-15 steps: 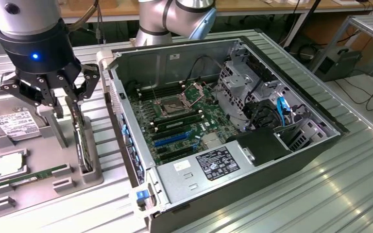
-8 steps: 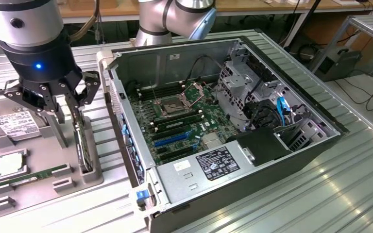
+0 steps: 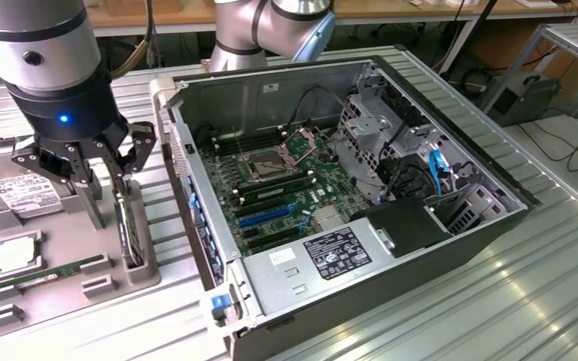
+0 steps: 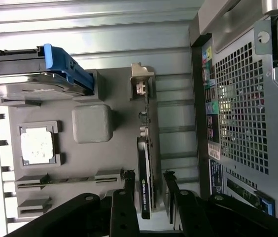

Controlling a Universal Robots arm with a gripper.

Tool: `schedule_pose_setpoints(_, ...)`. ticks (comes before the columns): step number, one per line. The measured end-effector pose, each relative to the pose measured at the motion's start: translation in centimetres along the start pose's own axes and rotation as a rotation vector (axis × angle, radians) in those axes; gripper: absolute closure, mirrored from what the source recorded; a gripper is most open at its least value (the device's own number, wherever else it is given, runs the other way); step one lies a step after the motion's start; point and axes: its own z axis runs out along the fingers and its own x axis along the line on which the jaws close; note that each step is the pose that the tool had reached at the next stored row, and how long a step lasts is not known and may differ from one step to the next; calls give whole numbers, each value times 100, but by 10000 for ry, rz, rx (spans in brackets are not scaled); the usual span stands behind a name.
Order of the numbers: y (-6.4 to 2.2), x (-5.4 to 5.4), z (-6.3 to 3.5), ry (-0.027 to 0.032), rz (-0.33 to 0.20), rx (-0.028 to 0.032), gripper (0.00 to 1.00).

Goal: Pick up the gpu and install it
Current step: 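Pick up the gpu and move the gpu toward the slot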

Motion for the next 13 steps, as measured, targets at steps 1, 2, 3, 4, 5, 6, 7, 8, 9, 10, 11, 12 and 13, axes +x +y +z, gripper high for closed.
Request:
schedule_pose_setpoints(1, -1, 2, 19, 0, 0, 0, 64)
schedule_pose_setpoints(2, -1, 3, 38, 0, 0, 0, 64)
schedule_pose_setpoints(3, -2, 5, 63, -1, 1, -1, 64)
schedule_pose_setpoints(4, -3, 6, 85, 0, 1, 0, 64)
schedule_pose_setpoints(5, -4, 8, 109, 0, 1, 0, 64)
schedule_pose_setpoints(6, -5, 9, 126, 0, 1, 0, 64)
schedule_pose_setpoints(7, -6, 11, 149, 0, 0, 0, 64)
schedule_pose_setpoints(8, -7, 13, 168, 0, 0, -1, 64)
schedule_pose_setpoints(9, -7, 14, 186, 0, 1, 0, 64)
schedule_pose_setpoints(10, -8, 16, 204, 1, 0, 1, 64)
schedule_pose_setpoints(11, -9, 17, 222, 1, 1, 1, 64)
schedule_pose_setpoints(12, -10, 18, 241, 1, 1, 0, 64)
schedule_pose_setpoints(13, -10, 19, 259, 0, 0, 0, 64)
